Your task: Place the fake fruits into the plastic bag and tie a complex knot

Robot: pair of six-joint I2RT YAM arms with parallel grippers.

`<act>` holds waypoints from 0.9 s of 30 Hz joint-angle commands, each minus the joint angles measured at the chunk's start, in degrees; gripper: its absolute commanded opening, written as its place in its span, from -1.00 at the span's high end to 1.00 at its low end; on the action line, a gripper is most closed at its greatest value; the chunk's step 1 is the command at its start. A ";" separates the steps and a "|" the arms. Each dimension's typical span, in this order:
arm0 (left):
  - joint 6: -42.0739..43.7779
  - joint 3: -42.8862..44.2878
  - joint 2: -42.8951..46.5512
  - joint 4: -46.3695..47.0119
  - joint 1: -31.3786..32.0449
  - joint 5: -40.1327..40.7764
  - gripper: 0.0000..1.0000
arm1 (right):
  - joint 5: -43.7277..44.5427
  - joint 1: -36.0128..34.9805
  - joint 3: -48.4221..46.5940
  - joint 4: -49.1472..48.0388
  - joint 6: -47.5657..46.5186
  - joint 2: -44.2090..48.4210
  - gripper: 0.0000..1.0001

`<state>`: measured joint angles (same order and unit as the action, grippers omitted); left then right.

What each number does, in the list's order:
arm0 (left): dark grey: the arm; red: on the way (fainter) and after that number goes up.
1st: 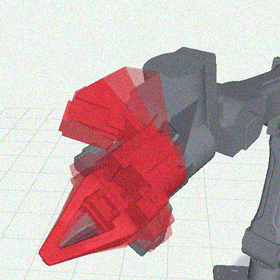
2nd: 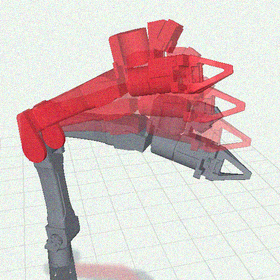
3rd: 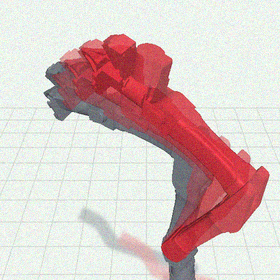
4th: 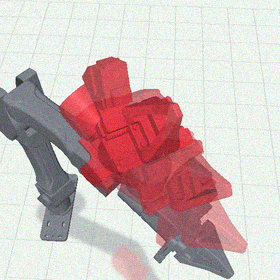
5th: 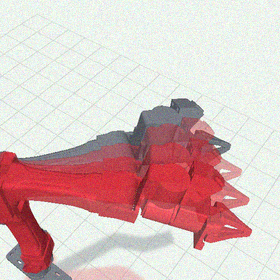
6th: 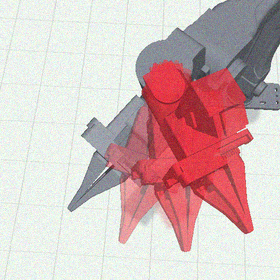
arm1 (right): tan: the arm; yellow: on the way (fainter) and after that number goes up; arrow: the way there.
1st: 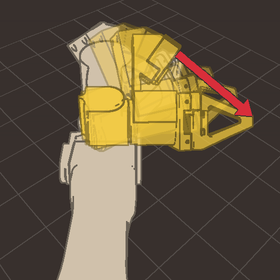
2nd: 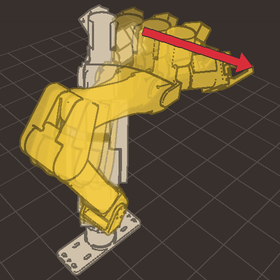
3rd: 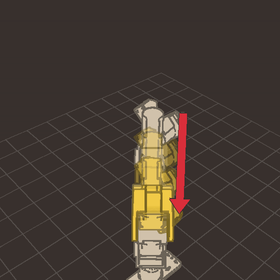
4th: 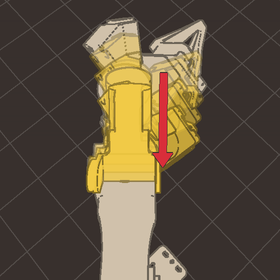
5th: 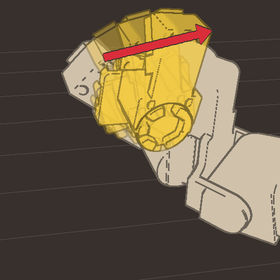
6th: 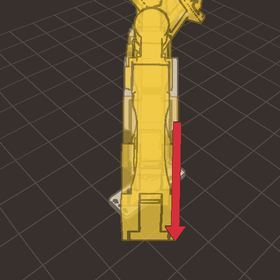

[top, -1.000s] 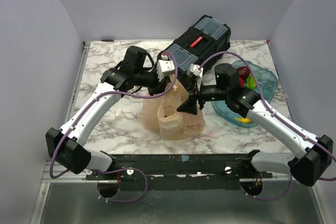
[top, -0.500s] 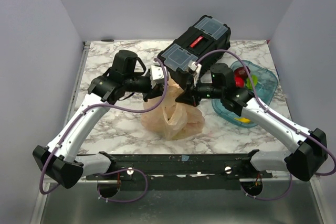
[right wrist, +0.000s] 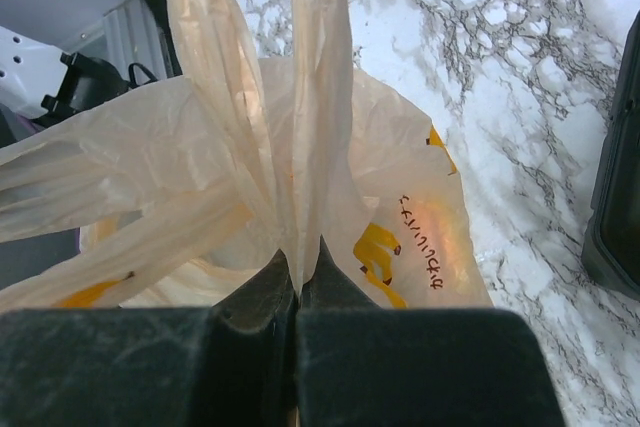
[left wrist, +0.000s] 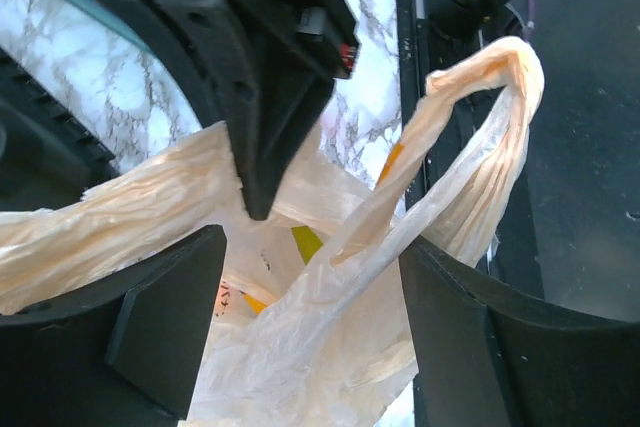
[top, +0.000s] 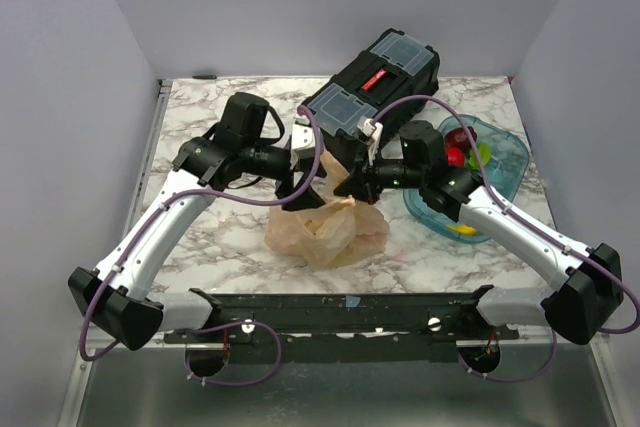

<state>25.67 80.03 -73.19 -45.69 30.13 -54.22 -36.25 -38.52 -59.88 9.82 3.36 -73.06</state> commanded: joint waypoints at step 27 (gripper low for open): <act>36.02 1.92 -7.88 -23.38 7.76 -2.13 -0.24 | -1.98 -0.15 0.38 2.74 -2.04 2.22 0.99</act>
<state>57.76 82.11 -80.09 -66.98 36.07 -58.06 -37.36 -38.52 -59.86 11.68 1.91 -72.31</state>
